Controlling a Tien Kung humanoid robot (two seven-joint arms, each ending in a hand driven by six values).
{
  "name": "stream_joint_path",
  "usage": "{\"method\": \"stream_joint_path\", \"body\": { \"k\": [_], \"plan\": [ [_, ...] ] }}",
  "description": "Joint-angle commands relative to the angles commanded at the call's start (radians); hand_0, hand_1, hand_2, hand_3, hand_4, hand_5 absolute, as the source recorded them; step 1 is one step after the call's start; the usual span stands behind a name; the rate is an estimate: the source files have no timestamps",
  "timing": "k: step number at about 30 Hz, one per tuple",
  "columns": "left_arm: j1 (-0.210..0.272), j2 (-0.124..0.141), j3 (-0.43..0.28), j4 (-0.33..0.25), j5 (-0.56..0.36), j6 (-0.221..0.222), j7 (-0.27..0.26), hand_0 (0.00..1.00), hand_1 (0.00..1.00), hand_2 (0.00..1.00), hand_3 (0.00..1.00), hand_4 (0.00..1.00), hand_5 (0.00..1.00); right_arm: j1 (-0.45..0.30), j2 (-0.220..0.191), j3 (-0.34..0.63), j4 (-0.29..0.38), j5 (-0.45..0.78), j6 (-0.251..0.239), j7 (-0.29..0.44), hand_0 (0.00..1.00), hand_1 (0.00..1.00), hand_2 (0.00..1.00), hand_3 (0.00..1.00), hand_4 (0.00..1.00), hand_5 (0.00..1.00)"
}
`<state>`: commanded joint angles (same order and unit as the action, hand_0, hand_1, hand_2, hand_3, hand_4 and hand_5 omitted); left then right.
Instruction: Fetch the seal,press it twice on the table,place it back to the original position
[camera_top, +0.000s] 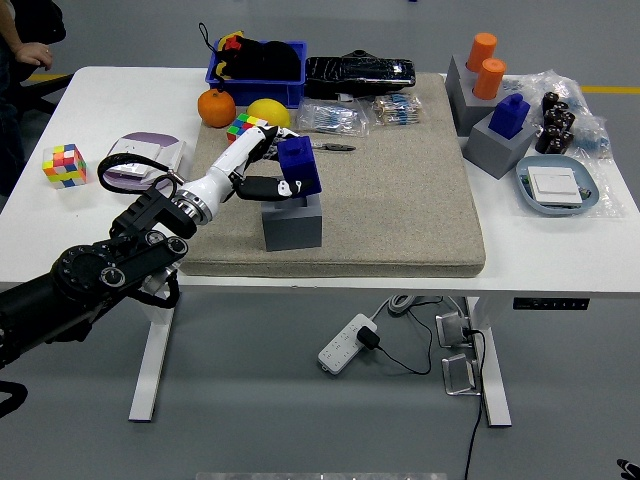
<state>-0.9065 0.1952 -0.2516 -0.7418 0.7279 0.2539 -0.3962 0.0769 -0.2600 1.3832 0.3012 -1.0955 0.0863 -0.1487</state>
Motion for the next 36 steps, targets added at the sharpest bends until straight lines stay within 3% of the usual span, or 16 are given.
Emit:
{"method": "stream_joint_path", "body": {
  "k": [12, 36],
  "plan": [
    [-0.018, 0.003, 0.055, 0.058, 0.007, 0.004, -0.001, 0.644, 0.553, 0.526, 0.598, 0.691, 0.002, 0.007, -0.008, -0.016, 0.003, 0.007, -0.003, -0.001, 0.81, 0.708, 0.676, 0.683, 0.72, 0.501],
    [-0.013, -0.018, 0.09, 0.079, 0.004, 0.008, -0.003, 0.645, 0.554, 0.527, 0.597, 0.697, 0.002, 0.002, -0.006, -0.035, 0.002, 0.012, -0.002, 0.0, 0.808, 0.707, 0.676, 0.685, 0.72, 0.499]
  ]
}}
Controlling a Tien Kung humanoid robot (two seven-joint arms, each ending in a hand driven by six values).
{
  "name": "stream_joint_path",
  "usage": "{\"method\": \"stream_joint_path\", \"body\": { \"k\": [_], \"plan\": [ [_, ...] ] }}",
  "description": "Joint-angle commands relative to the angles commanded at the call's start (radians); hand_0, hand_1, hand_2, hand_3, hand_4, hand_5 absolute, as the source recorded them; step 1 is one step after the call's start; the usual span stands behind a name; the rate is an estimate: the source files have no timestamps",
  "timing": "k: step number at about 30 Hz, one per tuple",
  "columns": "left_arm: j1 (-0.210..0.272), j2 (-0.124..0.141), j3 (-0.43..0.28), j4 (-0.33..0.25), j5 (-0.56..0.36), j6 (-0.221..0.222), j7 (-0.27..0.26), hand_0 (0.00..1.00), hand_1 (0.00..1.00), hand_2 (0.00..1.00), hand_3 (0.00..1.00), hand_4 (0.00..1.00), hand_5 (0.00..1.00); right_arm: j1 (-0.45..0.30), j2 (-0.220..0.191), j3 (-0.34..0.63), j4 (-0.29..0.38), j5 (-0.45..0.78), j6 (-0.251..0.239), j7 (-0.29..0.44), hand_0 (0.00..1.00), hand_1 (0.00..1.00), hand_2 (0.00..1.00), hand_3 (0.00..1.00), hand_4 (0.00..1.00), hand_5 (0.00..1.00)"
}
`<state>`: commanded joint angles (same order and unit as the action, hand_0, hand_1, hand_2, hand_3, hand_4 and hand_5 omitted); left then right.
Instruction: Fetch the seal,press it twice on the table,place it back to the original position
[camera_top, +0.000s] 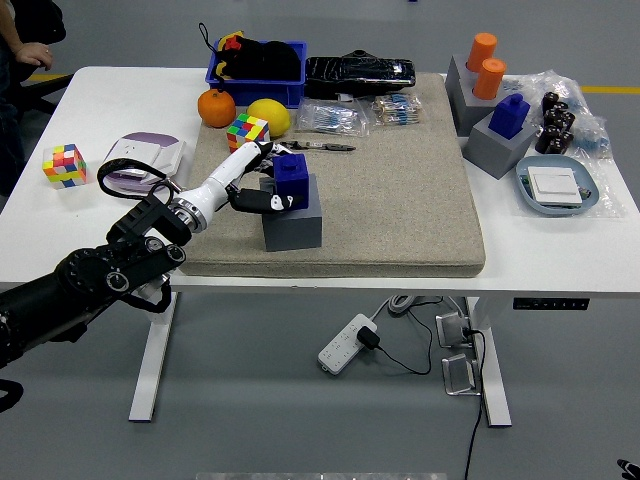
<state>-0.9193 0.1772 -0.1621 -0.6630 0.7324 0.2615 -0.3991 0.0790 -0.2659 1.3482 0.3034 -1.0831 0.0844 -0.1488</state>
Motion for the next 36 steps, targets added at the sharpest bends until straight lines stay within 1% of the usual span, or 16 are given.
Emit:
{"method": "stream_joint_path", "body": {
  "k": [7, 13, 31, 32, 36],
  "plan": [
    [-0.011, -0.006, 0.013, 0.017, 0.006, 0.003, -0.003, 0.645, 0.554, 0.527, 0.597, 0.697, 0.002, 0.001, -0.001, -0.001, 0.0, 0.002, 0.0, -0.001, 0.808, 0.707, 0.676, 0.685, 0.72, 0.499],
    [-0.019, -0.005, 0.017, 0.022, 0.006, 0.006, -0.007, 0.645, 0.554, 0.526, 0.597, 0.697, 0.002, 0.004, -0.003, -0.003, 0.001, 0.003, -0.001, -0.001, 0.808, 0.708, 0.676, 0.684, 0.72, 0.498],
    [-0.017, -0.012, 0.023, 0.034, 0.001, 0.0, -0.005, 0.646, 0.556, 0.528, 0.597, 0.697, 0.002, 0.006, -0.002, 0.0, 0.002, 0.006, -0.001, -0.001, 0.808, 0.707, 0.676, 0.685, 0.72, 0.497],
    [-0.017, -0.013, 0.023, 0.035, -0.001, -0.002, -0.004, 0.664, 0.589, 0.549, 0.607, 0.711, 0.002, 0.006, -0.002, -0.001, 0.002, 0.006, -0.001, -0.001, 0.808, 0.708, 0.676, 0.685, 0.72, 0.497],
    [-0.016, -0.018, 0.024, 0.039, -0.005, -0.005, 0.0, 0.664, 0.589, 0.549, 0.607, 0.711, 0.002, 0.006, -0.002, -0.001, 0.002, 0.006, -0.001, -0.001, 0.808, 0.708, 0.676, 0.685, 0.72, 0.497]
  ]
}}
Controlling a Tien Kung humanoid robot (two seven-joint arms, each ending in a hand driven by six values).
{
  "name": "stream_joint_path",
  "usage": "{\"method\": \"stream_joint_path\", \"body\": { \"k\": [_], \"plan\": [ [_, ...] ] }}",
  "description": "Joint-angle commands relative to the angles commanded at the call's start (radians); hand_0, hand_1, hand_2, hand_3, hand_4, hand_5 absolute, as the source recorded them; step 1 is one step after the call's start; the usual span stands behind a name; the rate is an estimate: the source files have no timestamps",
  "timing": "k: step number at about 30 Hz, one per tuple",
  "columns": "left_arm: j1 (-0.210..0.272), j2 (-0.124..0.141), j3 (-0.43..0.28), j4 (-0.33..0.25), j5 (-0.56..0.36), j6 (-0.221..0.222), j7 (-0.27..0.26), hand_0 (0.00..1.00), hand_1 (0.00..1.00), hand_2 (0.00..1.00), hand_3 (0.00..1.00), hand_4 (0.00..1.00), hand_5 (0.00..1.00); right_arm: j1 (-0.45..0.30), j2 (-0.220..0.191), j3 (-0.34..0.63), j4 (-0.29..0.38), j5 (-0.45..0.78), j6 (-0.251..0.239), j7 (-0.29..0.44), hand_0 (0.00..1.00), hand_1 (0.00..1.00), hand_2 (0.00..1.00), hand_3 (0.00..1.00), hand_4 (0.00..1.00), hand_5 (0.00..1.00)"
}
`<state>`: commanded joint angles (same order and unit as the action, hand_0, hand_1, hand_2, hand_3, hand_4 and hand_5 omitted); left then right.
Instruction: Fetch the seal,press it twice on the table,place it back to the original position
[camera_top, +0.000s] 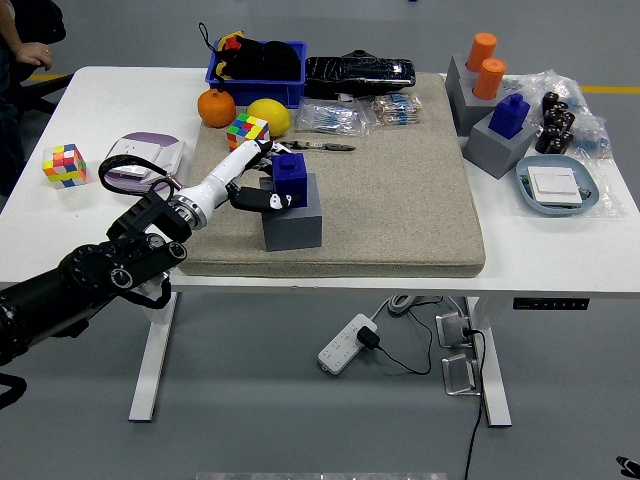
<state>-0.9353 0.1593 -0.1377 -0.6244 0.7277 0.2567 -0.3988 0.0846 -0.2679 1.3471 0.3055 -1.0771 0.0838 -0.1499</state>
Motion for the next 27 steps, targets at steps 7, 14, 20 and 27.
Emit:
{"method": "stream_joint_path", "body": {
  "k": [7, 14, 20, 27],
  "plan": [
    [0.002, -0.005, 0.005, 0.007, 0.002, -0.016, 0.016, 0.706, 0.699, 0.627, 0.644, 0.799, 0.002, 0.0, 0.001, 0.0, 0.001, 0.002, 0.0, 0.0, 0.808, 0.707, 0.676, 0.684, 0.72, 0.497],
    [0.0, -0.002, 0.005, 0.007, 0.0, -0.032, 0.019, 0.817, 0.82, 0.782, 0.777, 0.943, 0.002, -0.001, 0.0, 0.0, 0.001, 0.002, 0.001, 0.0, 0.808, 0.707, 0.676, 0.685, 0.72, 0.498],
    [0.0, -0.002, 0.005, 0.005, -0.009, -0.028, 0.005, 0.823, 0.826, 0.785, 0.781, 0.965, 0.006, -0.001, 0.001, 0.004, 0.0, 0.002, 0.0, 0.0, 0.808, 0.708, 0.676, 0.684, 0.719, 0.498],
    [-0.001, 0.0, 0.004, 0.008, -0.016, -0.041, 0.004, 0.84, 0.852, 0.812, 0.804, 0.998, 0.138, -0.003, 0.002, 0.005, 0.001, 0.002, -0.001, 0.0, 0.807, 0.707, 0.676, 0.684, 0.719, 0.498]
  ]
}}
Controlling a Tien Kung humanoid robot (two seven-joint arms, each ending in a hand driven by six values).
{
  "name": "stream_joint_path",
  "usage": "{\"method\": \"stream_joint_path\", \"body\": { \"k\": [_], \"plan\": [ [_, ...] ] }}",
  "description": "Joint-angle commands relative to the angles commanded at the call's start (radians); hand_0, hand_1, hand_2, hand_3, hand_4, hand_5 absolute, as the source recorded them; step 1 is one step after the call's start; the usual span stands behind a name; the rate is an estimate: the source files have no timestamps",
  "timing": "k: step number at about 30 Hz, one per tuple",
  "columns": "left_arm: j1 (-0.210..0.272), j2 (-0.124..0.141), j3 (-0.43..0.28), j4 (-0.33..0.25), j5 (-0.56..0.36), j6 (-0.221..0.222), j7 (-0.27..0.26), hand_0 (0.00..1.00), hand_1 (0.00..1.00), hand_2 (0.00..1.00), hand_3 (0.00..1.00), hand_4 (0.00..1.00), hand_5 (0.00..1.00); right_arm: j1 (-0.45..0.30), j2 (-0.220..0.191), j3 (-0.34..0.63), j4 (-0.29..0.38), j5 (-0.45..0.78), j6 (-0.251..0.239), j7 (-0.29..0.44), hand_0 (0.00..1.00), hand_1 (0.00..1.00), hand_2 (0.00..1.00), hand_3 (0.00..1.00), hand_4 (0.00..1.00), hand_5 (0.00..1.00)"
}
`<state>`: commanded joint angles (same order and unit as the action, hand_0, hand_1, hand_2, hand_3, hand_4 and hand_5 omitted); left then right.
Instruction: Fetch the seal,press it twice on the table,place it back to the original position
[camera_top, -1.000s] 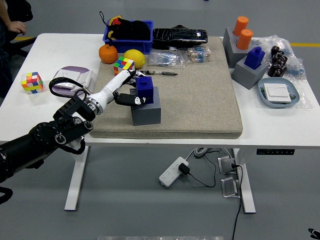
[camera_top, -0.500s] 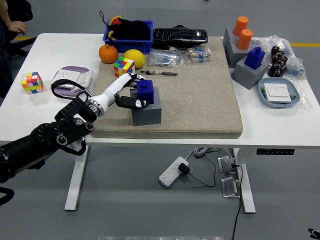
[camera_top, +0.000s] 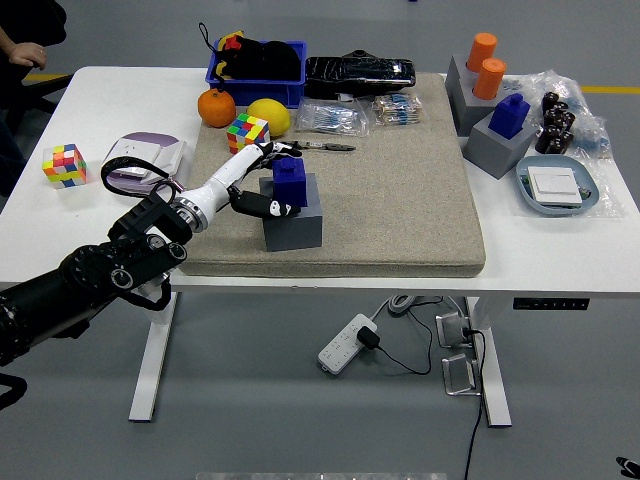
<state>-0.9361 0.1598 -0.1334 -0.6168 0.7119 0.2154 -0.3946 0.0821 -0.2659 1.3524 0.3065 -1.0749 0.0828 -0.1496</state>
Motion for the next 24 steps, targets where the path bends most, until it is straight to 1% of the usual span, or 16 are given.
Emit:
{"method": "stream_joint_path", "body": {
  "k": [4, 5, 7, 10, 11, 18, 20, 22, 24],
  "plan": [
    [0.0, 0.0, -0.003, 0.004, 0.012, -0.043, 0.025, 0.84, 0.852, 0.812, 0.804, 0.998, 0.138, -0.003, 0.002, 0.003, -0.001, -0.001, 0.001, 0.0, 0.807, 0.707, 0.676, 0.684, 0.719, 0.498],
    [-0.001, 0.0, -0.004, 0.005, 0.013, -0.053, 0.029, 0.979, 0.998, 0.998, 0.998, 0.998, 0.401, -0.003, 0.002, 0.003, -0.001, -0.001, 0.001, 0.0, 0.807, 0.706, 0.676, 0.684, 0.719, 0.498],
    [0.0, 0.0, -0.009, 0.006, 0.016, -0.071, 0.032, 0.979, 0.998, 0.998, 0.998, 0.998, 0.401, -0.004, 0.002, 0.004, -0.001, -0.001, 0.001, 0.0, 0.807, 0.706, 0.676, 0.684, 0.719, 0.498],
    [0.0, -0.001, -0.014, 0.007, 0.019, -0.073, 0.025, 0.979, 0.998, 0.998, 0.998, 0.998, 0.401, -0.005, 0.002, 0.005, -0.001, -0.001, 0.001, 0.0, 0.807, 0.706, 0.676, 0.684, 0.719, 0.498],
    [-0.001, 0.0, -0.018, 0.007, 0.018, -0.07, 0.021, 0.998, 0.998, 0.998, 0.998, 0.998, 0.501, -0.005, 0.003, 0.006, -0.001, -0.002, 0.0, 0.0, 0.806, 0.706, 0.675, 0.683, 0.719, 0.498],
    [-0.002, -0.001, -0.026, 0.009, 0.011, -0.043, -0.01, 0.998, 0.998, 0.998, 0.998, 0.998, 0.51, -0.005, 0.005, 0.011, -0.001, -0.001, 0.001, 0.0, 0.806, 0.706, 0.675, 0.683, 0.719, 0.498],
    [-0.004, 0.001, -0.028, 0.011, 0.016, -0.043, -0.011, 0.998, 0.998, 0.998, 0.998, 0.998, 0.51, -0.005, 0.005, 0.014, -0.001, -0.002, 0.0, 0.0, 0.806, 0.706, 0.675, 0.683, 0.719, 0.498],
    [-0.004, 0.005, -0.033, 0.012, 0.026, -0.043, -0.008, 0.998, 0.998, 0.998, 0.998, 0.998, 0.51, -0.005, 0.005, 0.017, -0.001, -0.002, 0.0, 0.0, 0.806, 0.706, 0.675, 0.683, 0.719, 0.498],
    [-0.006, 0.019, -0.041, 0.014, 0.021, -0.051, 0.004, 0.998, 0.998, 0.998, 0.998, 0.998, 0.519, -0.005, 0.004, 0.021, 0.0, -0.003, 0.0, 0.0, 0.806, 0.706, 0.675, 0.683, 0.719, 0.498]
  ]
}}
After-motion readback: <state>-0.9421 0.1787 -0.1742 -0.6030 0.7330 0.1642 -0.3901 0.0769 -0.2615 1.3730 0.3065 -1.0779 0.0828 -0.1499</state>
